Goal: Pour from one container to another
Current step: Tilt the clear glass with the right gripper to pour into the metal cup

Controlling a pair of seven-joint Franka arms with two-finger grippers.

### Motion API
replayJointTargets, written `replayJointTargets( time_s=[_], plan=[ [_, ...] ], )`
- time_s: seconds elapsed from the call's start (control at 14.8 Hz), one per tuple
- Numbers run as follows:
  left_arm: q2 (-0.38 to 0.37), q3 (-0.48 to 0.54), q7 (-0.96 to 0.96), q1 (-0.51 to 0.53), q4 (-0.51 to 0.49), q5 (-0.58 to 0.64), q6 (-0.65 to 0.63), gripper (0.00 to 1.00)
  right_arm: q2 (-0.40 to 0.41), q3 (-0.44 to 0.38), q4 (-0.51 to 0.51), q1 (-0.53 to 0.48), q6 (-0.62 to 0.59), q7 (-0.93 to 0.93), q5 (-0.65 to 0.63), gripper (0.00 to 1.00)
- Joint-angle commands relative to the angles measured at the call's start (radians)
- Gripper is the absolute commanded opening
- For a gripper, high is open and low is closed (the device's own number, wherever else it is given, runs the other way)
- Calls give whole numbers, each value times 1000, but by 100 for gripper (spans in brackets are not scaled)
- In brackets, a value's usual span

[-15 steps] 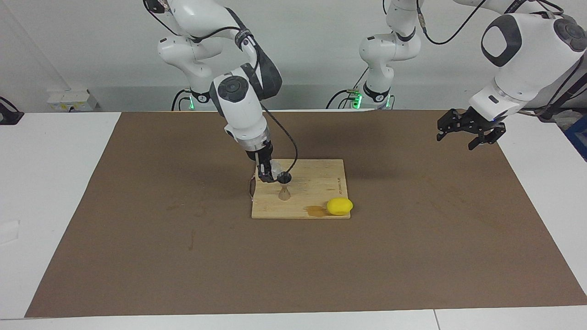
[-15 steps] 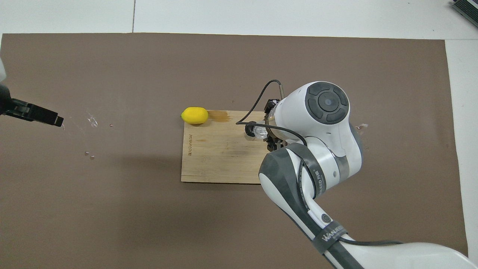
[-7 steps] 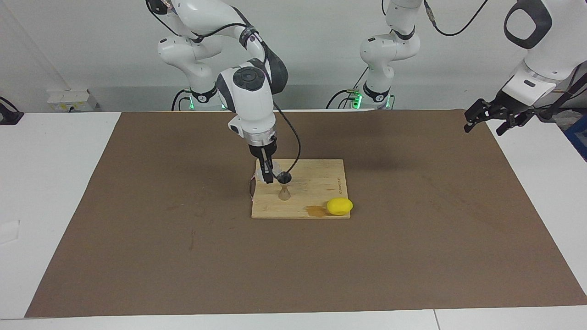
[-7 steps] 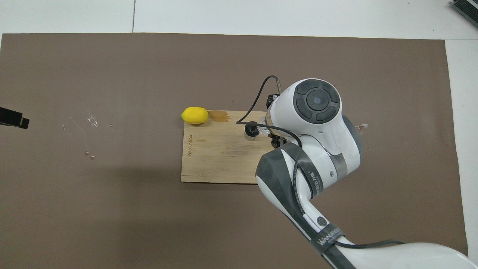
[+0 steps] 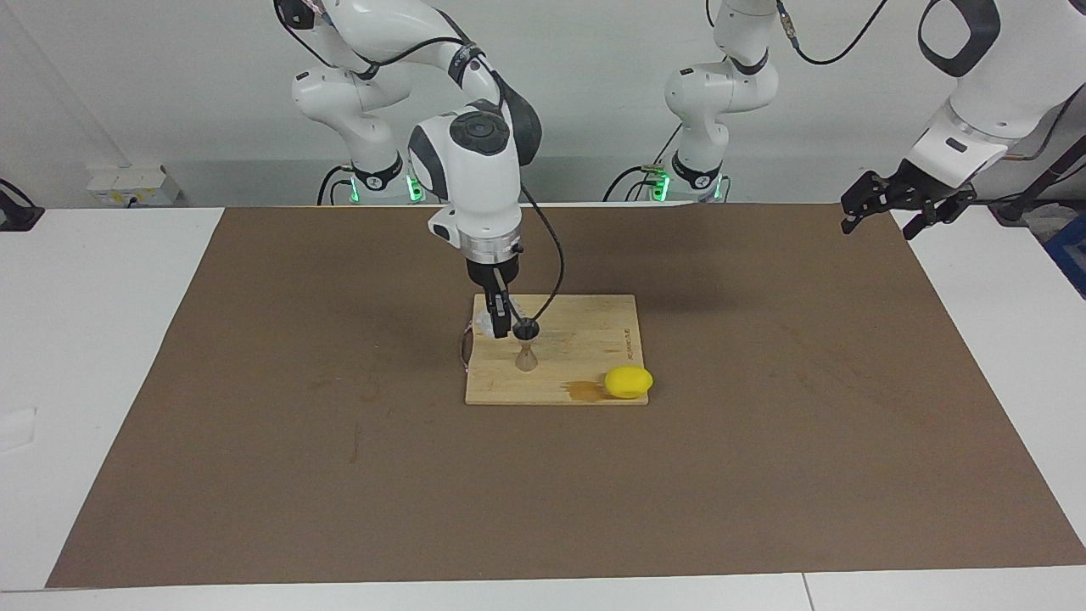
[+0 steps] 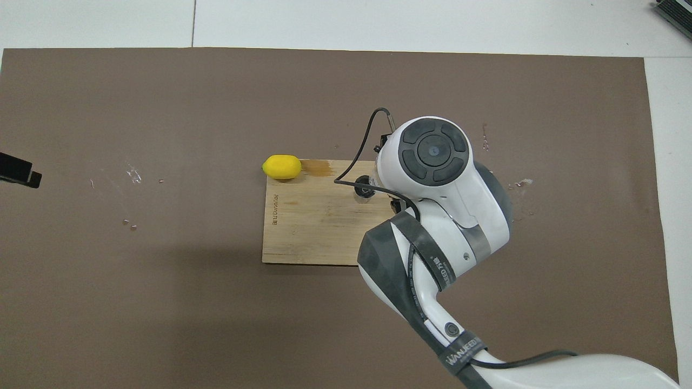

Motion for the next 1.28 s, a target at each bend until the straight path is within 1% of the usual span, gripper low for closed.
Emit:
replayJointTargets(
  time_s=[0.0,0.14,0.34,0.47,0.74,0.95,1.01,1.22],
  plan=[
    [29,42,-83,-46,50,5,-22,100,16,1,32,18,-33,39,-73,0],
    [23,42,-183,-67,45,8,-6,100,16,3,32,18,-36,38,-75,0],
    [8,36,-182,-52,19,7,-3,100,19,6,32,9,-31,36,-37,0],
    [5,33,-183,-50,22,8,-14,100,20,4,32,-2,-20,35,20,0],
    [-8,28,-183,-24,15,8,-18,100,24,6,28,-15,-16,30,36,0],
    [-14,28,-188,-6,18,8,-25,100,25,4,26,-57,-7,1,150,0],
    [-28,28,-188,-6,18,8,-26,100,30,6,17,-72,1,-14,190,0],
    [-44,27,-186,-4,15,8,-66,100,36,6,8,-161,3,-111,395,0]
  ],
)
